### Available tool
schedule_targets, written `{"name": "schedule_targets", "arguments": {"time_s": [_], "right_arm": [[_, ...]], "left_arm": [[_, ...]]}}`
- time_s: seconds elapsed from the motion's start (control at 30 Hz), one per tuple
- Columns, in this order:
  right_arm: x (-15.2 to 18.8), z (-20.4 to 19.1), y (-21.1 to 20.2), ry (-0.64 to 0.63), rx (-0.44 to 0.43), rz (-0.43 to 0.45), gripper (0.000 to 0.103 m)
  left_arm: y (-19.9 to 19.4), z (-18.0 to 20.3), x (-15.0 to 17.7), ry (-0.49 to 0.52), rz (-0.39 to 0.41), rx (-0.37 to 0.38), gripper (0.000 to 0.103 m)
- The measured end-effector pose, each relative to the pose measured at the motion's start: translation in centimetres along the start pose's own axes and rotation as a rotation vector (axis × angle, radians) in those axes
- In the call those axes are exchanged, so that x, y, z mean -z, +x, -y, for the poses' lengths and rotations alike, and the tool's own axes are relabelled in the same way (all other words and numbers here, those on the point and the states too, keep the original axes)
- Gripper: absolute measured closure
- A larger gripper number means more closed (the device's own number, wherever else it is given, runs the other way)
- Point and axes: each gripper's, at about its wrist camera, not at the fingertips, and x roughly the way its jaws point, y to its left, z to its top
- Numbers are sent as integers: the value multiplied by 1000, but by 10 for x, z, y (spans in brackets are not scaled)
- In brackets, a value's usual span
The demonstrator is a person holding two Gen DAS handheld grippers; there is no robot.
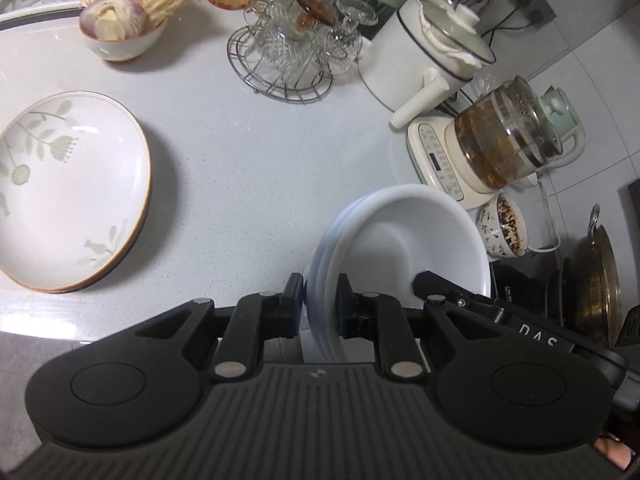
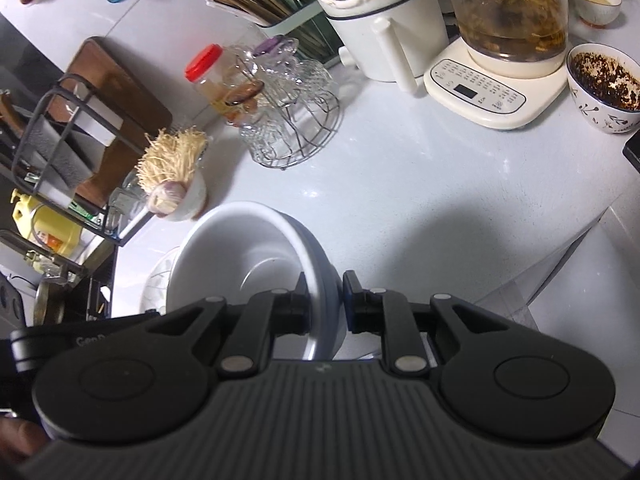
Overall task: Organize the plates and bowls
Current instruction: 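Carry the bowl stack over the leaf-patterned plate stack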
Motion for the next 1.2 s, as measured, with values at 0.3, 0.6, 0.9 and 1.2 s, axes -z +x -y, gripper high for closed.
{"name": "schedule_targets", "arguments": {"time_s": [0.3, 0.6, 0.9, 1.2], "right_arm": [[2, -27, -9, -38, -27, 27, 84], [3, -65, -3, -55, -50, 46, 84], [4, -111, 18, -96, -70, 49, 84], [1, -161, 54, -138, -90, 18, 84]], "left_arm": [[-32, -16, 1, -24, 42, 15, 84], [-60, -45, -14, -34, 81, 22, 84], [-83, -91, -34, -57, 114, 23, 84], [-95, -146, -56, -103, 136, 21, 83]]}}
